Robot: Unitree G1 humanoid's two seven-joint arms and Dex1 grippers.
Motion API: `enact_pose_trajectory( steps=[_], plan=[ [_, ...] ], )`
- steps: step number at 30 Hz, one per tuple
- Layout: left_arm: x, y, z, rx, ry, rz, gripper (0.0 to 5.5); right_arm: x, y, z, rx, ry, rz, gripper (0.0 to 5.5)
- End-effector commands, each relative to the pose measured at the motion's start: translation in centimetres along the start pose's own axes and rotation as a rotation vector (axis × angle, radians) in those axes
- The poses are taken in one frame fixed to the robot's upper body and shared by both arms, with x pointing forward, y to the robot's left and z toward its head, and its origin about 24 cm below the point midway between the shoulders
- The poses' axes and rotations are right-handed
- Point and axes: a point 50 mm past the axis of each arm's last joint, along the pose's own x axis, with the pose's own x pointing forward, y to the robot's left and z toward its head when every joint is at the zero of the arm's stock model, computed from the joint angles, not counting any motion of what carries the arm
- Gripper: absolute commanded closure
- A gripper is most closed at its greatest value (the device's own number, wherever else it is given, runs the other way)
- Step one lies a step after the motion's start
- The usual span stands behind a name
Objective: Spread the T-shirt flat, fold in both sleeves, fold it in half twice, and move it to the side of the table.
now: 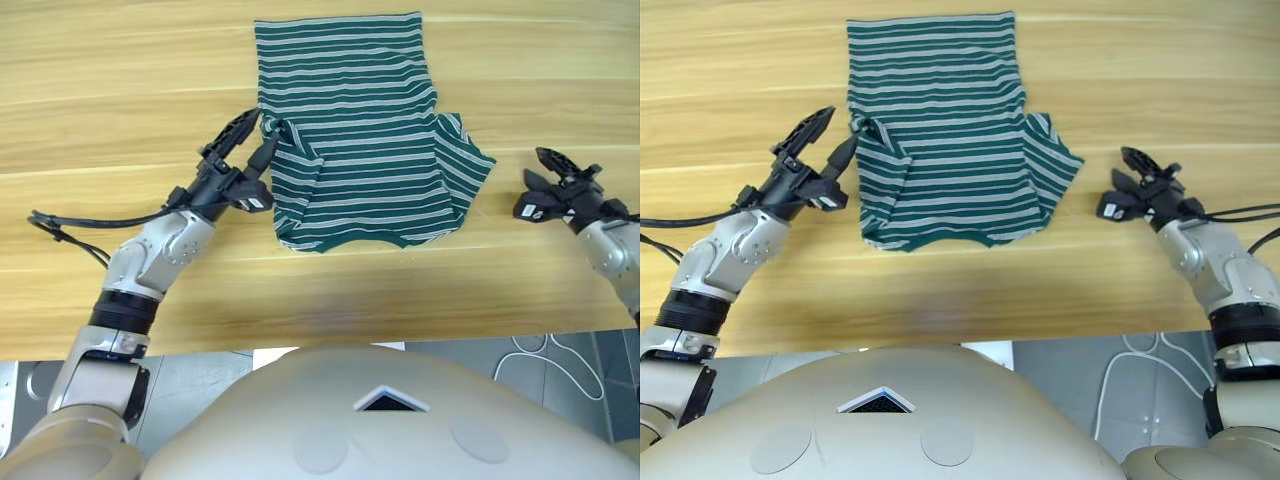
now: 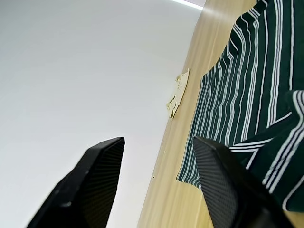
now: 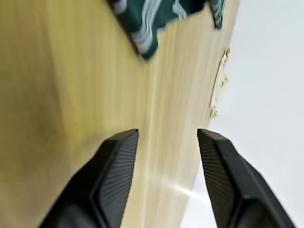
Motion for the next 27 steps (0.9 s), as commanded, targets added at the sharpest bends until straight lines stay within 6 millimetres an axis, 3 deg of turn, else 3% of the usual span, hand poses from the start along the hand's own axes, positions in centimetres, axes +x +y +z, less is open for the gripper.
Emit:
enact_pose_trajectory(
  steps=[1,7,20,27],
  plan=[
    [0.1,0.3,-0.3,0.011,0.005,-0.004,2.8,1.1,1.8,3.0,0.04,-0.12,0.083,3.26],
    [0.2,0.3,-0.2,0.007,0.003,-0.008,2.8,2.2,2.4,4.8,0.041,-0.195,0.112,3.26],
    [0.2,-0.3,-0.1,-0.002,0.0,-0.021,2.8,3.3,2.3,1.9,0.046,-0.055,0.072,3.26],
    [0.3,-0.4,0.0,-0.005,-0.006,-0.025,2.8,3.4,2.6,2.6,0.044,-0.107,0.085,4.43]
  ],
)
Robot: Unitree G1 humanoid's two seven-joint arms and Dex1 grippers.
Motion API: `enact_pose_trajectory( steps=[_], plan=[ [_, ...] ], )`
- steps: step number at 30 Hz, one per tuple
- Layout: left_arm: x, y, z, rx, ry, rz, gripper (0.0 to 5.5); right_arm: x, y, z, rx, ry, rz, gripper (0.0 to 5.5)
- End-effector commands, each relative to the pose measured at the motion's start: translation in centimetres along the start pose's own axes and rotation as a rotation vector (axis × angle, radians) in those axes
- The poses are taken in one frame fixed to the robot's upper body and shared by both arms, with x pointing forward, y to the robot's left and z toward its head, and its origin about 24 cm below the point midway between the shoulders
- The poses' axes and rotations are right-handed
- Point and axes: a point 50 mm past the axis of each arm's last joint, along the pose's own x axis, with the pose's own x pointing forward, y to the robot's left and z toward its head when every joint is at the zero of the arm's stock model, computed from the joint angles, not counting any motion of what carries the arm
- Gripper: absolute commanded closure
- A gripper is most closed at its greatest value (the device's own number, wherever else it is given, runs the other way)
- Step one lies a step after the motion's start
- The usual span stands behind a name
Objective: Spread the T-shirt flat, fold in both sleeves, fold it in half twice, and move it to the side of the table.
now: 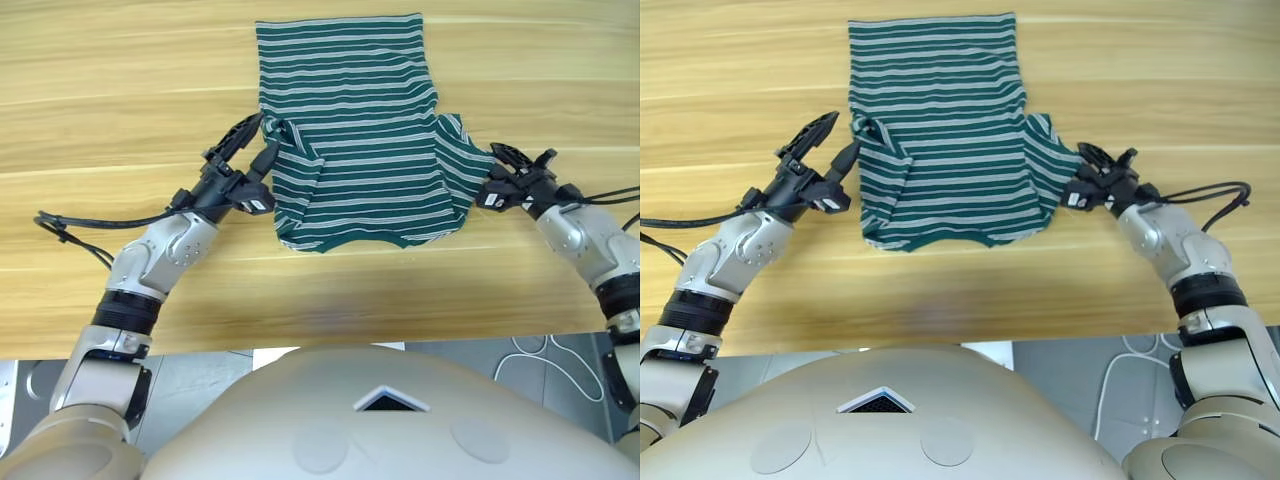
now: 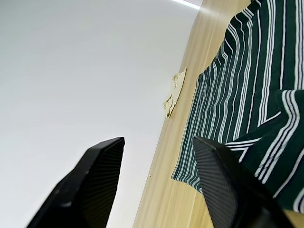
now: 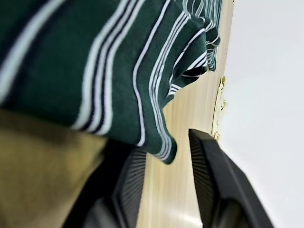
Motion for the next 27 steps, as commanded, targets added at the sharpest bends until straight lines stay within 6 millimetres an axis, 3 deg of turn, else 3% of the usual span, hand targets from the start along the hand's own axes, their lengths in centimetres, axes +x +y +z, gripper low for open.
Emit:
enact_pose_trajectory(
  steps=[1,8,12,22,27],
  plan=[
    [0.3,0.1,0.0,0.01,-0.01,-0.009,2.8,-0.5,2.5,0.6,-0.003,-0.019,0.12,4.58],
    [0.4,0.0,0.1,0.011,-0.012,-0.01,2.8,-0.7,2.5,0.3,-0.007,-0.008,0.123,5.47],
    [0.4,0.0,0.1,0.015,-0.015,-0.01,2.8,-0.7,2.3,0.4,-0.007,-0.012,0.1,5.47],
    [0.6,-0.6,0.2,0.009,-0.027,-0.037,2.8,-0.4,-2.5,1.8,0.005,-0.073,-0.22,5.47],
    [0.6,-1.2,0.3,0.006,-0.034,-0.067,2.8,-0.3,-3.2,2.1,-0.004,-0.073,-0.261,5.47]
  ],
)
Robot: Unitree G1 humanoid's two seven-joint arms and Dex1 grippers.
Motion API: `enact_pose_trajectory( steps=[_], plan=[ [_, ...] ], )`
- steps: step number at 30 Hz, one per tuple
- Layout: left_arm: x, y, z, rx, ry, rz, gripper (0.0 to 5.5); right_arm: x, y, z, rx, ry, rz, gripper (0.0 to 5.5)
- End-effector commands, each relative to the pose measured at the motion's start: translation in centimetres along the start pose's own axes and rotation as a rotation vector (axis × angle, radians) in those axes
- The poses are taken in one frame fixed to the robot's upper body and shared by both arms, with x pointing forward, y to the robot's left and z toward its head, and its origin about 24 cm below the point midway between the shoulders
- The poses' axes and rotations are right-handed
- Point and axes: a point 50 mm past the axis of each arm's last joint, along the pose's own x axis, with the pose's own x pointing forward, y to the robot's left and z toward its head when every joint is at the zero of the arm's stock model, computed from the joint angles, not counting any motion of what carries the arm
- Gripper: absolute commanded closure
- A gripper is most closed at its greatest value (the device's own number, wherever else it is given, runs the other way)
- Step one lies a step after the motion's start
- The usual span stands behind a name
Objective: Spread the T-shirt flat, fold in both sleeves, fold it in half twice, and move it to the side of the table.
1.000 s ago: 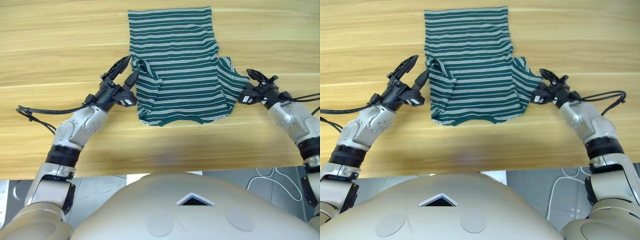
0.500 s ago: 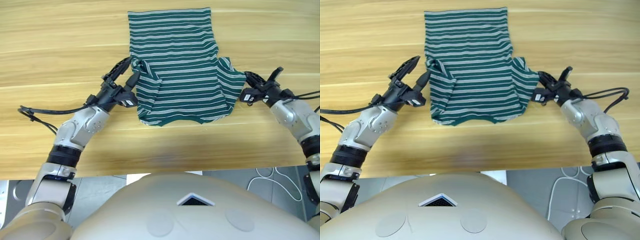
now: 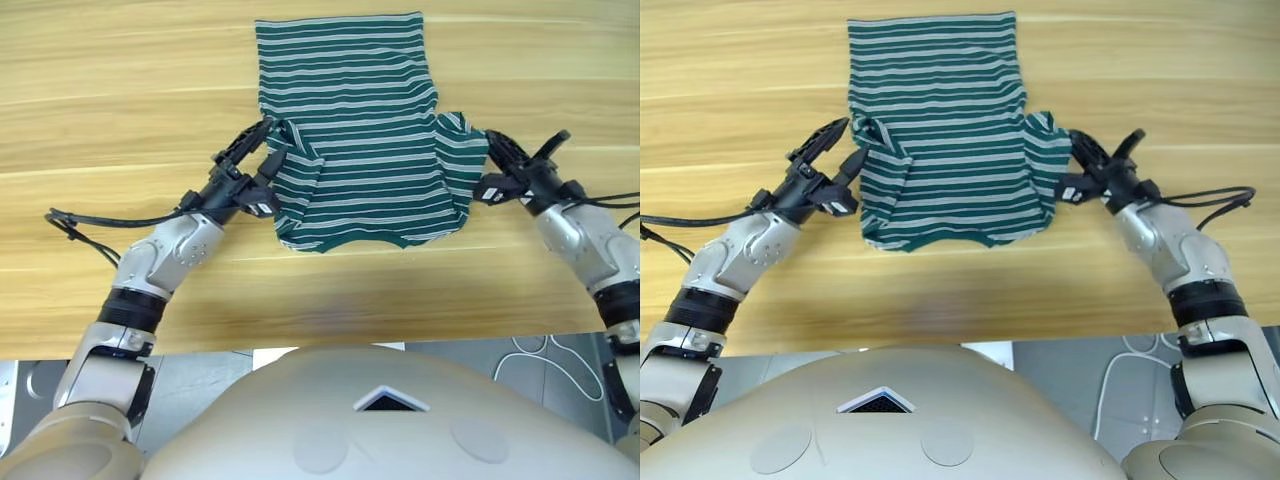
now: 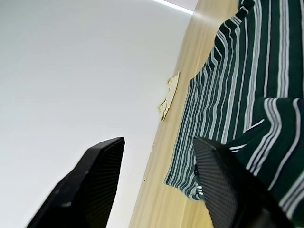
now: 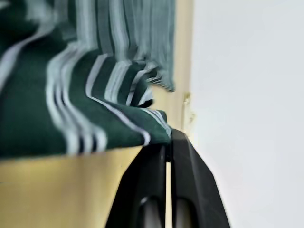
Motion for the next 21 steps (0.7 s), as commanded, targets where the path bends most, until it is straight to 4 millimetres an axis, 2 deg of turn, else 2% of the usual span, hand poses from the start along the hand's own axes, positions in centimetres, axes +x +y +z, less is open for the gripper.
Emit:
enact_pose_trajectory(
  steps=[1,9,13,15,21],
  plan=[
    [0.3,-0.2,0.0,0.015,-0.016,-0.031,2.8,0.2,-0.3,0.4,-0.006,-0.005,-0.019,5.47],
    [0.4,-0.6,0.0,0.007,-0.018,-0.046,2.8,1.5,0.3,4.2,0.008,-0.158,-0.001,5.47],
    [0.6,-0.8,-0.1,0.0,-0.02,-0.051,2.8,2.9,0.7,7.1,0.017,-0.269,0.014,5.47],
    [0.7,-0.9,-0.1,-0.003,-0.019,-0.052,2.8,3.4,0.8,7.7,0.014,-0.288,0.017,5.47],
    [0.8,-1.2,0.0,-0.015,-0.018,-0.053,2.8,3.7,0.6,7.4,0.003,-0.279,0.02,5.47]
  ],
)
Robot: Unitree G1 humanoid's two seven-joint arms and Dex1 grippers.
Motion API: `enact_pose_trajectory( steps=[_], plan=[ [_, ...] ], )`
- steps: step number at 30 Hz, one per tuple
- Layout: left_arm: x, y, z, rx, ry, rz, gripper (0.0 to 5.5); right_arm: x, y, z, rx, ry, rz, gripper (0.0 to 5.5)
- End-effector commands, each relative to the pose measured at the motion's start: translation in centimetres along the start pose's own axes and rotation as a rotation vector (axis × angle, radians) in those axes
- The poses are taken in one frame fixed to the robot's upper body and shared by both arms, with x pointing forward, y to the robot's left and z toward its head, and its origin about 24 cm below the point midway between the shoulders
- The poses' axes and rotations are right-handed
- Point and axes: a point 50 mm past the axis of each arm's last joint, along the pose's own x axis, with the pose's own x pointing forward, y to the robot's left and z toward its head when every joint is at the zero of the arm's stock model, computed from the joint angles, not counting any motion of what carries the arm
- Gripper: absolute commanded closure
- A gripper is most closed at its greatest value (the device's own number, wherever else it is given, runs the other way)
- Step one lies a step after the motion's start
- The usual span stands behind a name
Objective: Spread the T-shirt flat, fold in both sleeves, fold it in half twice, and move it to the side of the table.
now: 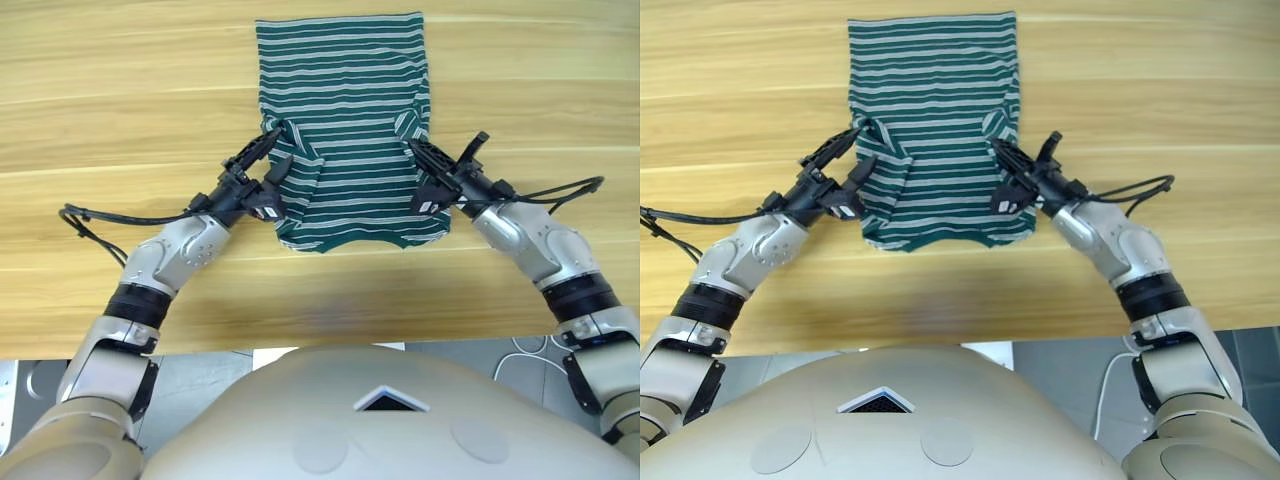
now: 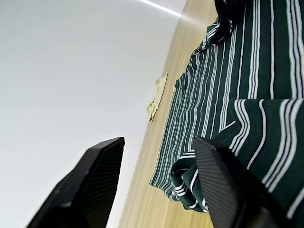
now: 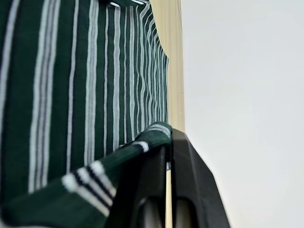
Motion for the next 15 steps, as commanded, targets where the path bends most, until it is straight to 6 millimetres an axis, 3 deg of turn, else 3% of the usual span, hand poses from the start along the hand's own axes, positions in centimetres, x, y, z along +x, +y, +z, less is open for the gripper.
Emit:
enact_pose_trajectory(
  steps=[1,9,13,15],
  plan=[
    [0.4,-0.2,0.2,0.008,-0.013,-0.01,2.8,0.2,-0.1,-0.2,-0.019,-0.002,0.025,5.47],
    [0.1,-0.4,0.0,0.004,-0.003,-0.034,2.8,-0.1,0.1,-0.5,-0.029,0.002,0.067,4.04],
    [-1.2,1.1,-1.2,0.039,0.046,-0.03,2.8,-0.6,-0.1,-0.6,-0.032,-0.001,0.085,3.44],
    [-2.0,1.9,-1.5,0.045,0.055,-0.036,2.55,-1.1,-0.5,-0.8,-0.023,0.003,0.081,3.07]
  ],
)
